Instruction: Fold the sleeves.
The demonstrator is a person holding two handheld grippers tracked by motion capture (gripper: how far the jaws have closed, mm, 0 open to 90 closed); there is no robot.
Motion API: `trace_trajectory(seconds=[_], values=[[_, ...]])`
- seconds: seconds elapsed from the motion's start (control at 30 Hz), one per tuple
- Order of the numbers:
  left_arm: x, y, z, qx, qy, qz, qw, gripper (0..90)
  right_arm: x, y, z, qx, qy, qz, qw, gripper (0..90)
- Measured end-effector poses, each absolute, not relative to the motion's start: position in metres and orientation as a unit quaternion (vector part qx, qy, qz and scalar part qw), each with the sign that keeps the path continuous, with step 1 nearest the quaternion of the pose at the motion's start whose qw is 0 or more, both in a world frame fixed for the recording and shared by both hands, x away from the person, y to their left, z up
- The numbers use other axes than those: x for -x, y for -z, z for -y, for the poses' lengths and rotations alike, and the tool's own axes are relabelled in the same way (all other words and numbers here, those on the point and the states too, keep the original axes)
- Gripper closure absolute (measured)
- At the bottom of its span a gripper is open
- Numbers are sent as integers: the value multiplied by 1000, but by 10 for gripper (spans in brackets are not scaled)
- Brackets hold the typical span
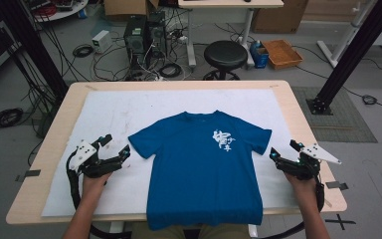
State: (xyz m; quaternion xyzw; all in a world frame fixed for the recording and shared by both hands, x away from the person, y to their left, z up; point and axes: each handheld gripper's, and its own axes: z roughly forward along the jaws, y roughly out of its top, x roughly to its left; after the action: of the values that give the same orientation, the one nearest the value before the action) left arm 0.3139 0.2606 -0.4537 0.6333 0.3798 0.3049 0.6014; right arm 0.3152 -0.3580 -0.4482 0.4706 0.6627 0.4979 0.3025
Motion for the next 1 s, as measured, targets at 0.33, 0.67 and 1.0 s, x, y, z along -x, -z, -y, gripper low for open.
trace_trajectory(seconds=[0.33, 0.67, 1.0], values=[[-314, 454, -260, -632, -305, -385, 599, 164, -325, 437, 361, -505, -506, -641, 282, 147], [-314, 454, -260, -635, -306, -381, 599, 164, -356, 415, 352, -543, -476, -637, 271, 148], [-314, 454, -259, -632, -306, -384, 600, 164, -405, 435, 337, -596, -359, -681, 231, 274]])
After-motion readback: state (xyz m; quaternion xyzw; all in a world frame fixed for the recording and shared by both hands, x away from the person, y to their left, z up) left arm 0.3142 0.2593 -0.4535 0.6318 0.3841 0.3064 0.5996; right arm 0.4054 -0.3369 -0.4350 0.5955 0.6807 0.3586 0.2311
